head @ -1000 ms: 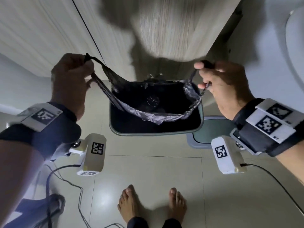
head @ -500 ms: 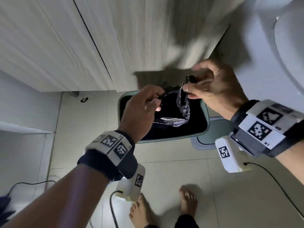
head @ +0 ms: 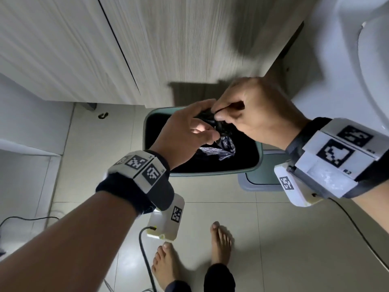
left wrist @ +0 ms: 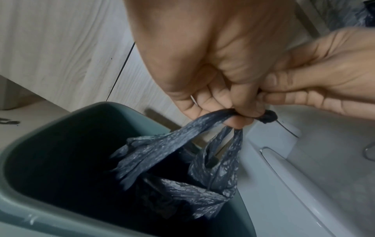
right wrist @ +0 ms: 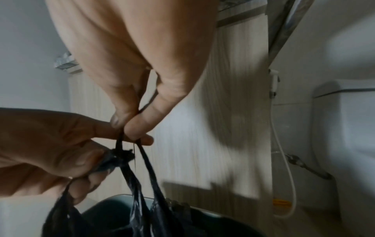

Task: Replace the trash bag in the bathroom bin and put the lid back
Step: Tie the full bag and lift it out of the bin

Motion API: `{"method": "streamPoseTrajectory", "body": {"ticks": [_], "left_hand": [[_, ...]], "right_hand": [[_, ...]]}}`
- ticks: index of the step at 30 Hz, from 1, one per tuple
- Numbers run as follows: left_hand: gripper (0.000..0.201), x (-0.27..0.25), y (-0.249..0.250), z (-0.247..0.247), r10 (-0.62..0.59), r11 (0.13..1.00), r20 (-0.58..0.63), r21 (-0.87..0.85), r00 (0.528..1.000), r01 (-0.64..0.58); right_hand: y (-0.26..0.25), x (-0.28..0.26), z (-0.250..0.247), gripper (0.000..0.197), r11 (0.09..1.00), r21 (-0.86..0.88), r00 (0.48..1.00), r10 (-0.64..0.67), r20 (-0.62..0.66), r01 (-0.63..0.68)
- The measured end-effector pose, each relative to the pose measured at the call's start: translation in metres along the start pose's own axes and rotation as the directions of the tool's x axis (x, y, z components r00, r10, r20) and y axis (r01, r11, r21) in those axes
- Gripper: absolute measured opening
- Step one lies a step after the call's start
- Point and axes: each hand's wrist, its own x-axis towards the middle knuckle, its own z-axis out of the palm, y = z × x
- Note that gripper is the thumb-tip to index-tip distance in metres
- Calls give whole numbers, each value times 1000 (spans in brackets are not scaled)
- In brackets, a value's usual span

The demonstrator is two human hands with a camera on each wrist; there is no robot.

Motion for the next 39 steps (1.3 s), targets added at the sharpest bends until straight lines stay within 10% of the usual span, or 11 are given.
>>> {"method": "streamPoseTrajectory", "body": {"ticks": [10,17,22,26,32,36,39], "left_hand": [[16,1,-10,12,-106,968,-188,-242,976,59],[23,-2,-13,15,-4,993,-223,110,975,29],[11,-4,-13,17,6,993,-399,111,917,42],[10,-2,-18,24,34,937,-558,307,829,168],[19,3,-8,9,-2,796,-46,605,999,29],[43,9,-7,2,-248,964,-45,92,968,251],[43,11,-6,2,-341,931,-69,-159,937,328]], "right_hand": [[38,-14,16,21,966,219,986,113,119,-137],[46,-12,39,6,871,473,987,161,-23,-131],[39,-19,56,29,653,648,919,269,287,-393],[40,-23,54,29,819,465,940,258,223,-336],[52,-15,46,17,948,242,974,175,144,-206],[47,-27,51,22,904,368,974,225,18,-215],[36,-33,50,30,862,476,976,215,-31,-175]]}}
